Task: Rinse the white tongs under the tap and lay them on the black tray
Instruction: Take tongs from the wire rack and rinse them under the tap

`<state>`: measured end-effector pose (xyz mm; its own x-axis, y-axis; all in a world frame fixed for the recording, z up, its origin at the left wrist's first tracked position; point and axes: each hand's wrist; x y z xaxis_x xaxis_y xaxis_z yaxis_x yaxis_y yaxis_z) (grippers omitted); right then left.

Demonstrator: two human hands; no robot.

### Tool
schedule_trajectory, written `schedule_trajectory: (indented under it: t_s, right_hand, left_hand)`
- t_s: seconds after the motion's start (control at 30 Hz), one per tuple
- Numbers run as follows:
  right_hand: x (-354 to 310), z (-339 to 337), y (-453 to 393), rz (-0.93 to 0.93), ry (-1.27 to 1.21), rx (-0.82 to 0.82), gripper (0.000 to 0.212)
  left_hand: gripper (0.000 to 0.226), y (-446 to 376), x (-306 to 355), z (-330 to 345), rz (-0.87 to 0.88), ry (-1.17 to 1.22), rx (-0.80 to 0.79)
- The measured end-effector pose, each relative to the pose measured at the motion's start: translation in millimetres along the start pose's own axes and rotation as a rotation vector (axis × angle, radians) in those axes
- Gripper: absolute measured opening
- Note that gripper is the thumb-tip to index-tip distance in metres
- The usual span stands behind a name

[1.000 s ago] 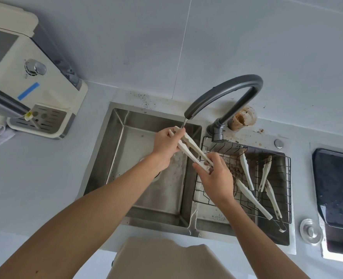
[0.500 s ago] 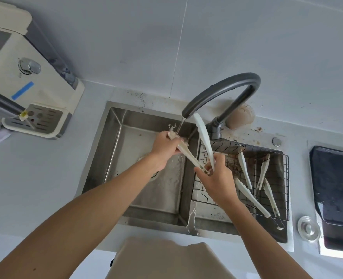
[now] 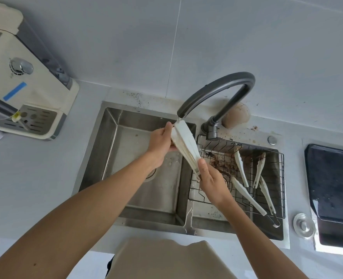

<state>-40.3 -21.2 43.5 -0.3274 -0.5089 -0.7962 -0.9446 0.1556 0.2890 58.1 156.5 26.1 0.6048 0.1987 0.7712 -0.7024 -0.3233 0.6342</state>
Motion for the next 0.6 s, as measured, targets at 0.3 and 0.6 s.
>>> schedule_trajectory:
  t_s: [0.3, 0.6]
  right_hand:
    - [-7.2, -17.4, -12.0, 0.226, -0.142, -0.048, 0.068]
    - [-11.0, -19.9, -12.5, 0.226, -0.155, -0.055, 0.065]
  left_hand:
    - [0.018, 1.3, 2.6, 1.3, 0.076, -0.101, 0.006]
    - [0.043, 2.3, 6.6, 6.1, -0.029, 0.043, 0.006]
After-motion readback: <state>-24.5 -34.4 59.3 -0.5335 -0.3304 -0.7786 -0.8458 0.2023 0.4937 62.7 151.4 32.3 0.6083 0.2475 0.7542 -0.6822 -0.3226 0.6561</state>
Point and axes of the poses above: each hand's wrist, its own y-axis away from the middle knuckle, its own z-axis out of the palm, x = y × z, and after that the axes turned 15 degrees about x, right-handed
